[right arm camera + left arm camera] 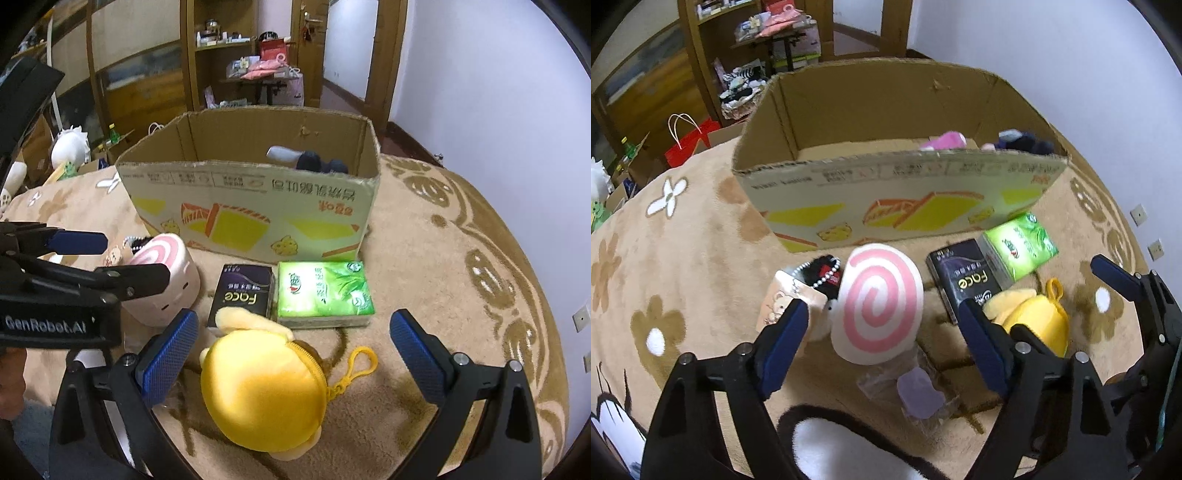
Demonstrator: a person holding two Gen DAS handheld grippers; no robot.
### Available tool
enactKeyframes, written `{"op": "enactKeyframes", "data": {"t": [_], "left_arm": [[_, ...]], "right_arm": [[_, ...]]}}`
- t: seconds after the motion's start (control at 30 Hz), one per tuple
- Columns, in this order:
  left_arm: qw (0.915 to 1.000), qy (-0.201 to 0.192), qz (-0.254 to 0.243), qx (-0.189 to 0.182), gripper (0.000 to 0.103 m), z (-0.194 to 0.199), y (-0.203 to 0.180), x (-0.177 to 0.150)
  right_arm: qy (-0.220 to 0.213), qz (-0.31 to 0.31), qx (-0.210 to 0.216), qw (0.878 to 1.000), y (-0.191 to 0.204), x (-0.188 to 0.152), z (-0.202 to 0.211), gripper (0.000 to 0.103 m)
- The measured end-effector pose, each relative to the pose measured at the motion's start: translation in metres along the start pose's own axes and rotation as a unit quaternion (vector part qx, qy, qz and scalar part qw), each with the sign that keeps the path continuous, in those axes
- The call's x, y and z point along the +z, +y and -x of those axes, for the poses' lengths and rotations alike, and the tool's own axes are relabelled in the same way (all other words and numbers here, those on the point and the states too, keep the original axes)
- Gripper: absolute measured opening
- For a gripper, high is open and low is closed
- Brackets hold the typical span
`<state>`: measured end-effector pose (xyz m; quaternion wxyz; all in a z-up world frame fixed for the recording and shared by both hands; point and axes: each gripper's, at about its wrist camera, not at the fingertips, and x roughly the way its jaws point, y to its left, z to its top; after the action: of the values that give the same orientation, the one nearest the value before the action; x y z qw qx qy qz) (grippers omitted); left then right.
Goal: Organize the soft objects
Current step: 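Lower the left tool onto the swirl cushion while the right tool lowers onto the yellow plush, then close the left tool on the swirl cushion while the right tool grips the yellow plush, lift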
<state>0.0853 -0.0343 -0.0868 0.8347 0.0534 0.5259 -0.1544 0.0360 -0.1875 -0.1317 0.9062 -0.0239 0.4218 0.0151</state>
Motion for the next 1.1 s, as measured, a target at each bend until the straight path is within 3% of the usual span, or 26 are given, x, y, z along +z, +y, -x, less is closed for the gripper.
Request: {"op": "enactKeyframes", "data": {"t": [0.27,0.57,0.67,0.77,0.9,0.93,1.1], "left_arm": [[0.9994,0.032,-0.009,0.010,0.054,-0.016,-0.004,-0.006],[0.9985,0.049,-0.005,0.023,0.050,-0.028,-0.004,-0.008],[0.9980,0.055,-0.003,0.032,0.050,-0.031,-0.006,-0.008],[0.9981,0.056,0.003,0.026,0.049,-0.032,-0.005,-0.008],[0.9982,0.056,0.007,0.022,0.042,-0.032,-0.004,-0.009],[0.9982,0.056,0.008,0.020,0.040,-0.031,-0.004,-0.009],[0.9985,0.051,0.012,0.018,0.031,-0.029,0.002,-0.009]], "right_arm": [[0.046,0.010,-0.003,0.999,0.006,-0.007,-0.017,0.103],[0.081,-0.003,0.014,0.997,0.003,-0.013,-0.033,0.103],[0.082,-0.003,0.021,0.996,0.005,-0.014,-0.030,0.096],[0.085,0.008,0.022,0.996,0.009,-0.015,-0.030,0.095],[0.119,0.013,0.030,0.992,0.014,-0.021,-0.040,0.094],[0.127,0.017,0.028,0.991,0.014,-0.023,-0.043,0.089],[0.117,0.023,0.031,0.992,0.016,-0.021,-0.037,0.080]]}}
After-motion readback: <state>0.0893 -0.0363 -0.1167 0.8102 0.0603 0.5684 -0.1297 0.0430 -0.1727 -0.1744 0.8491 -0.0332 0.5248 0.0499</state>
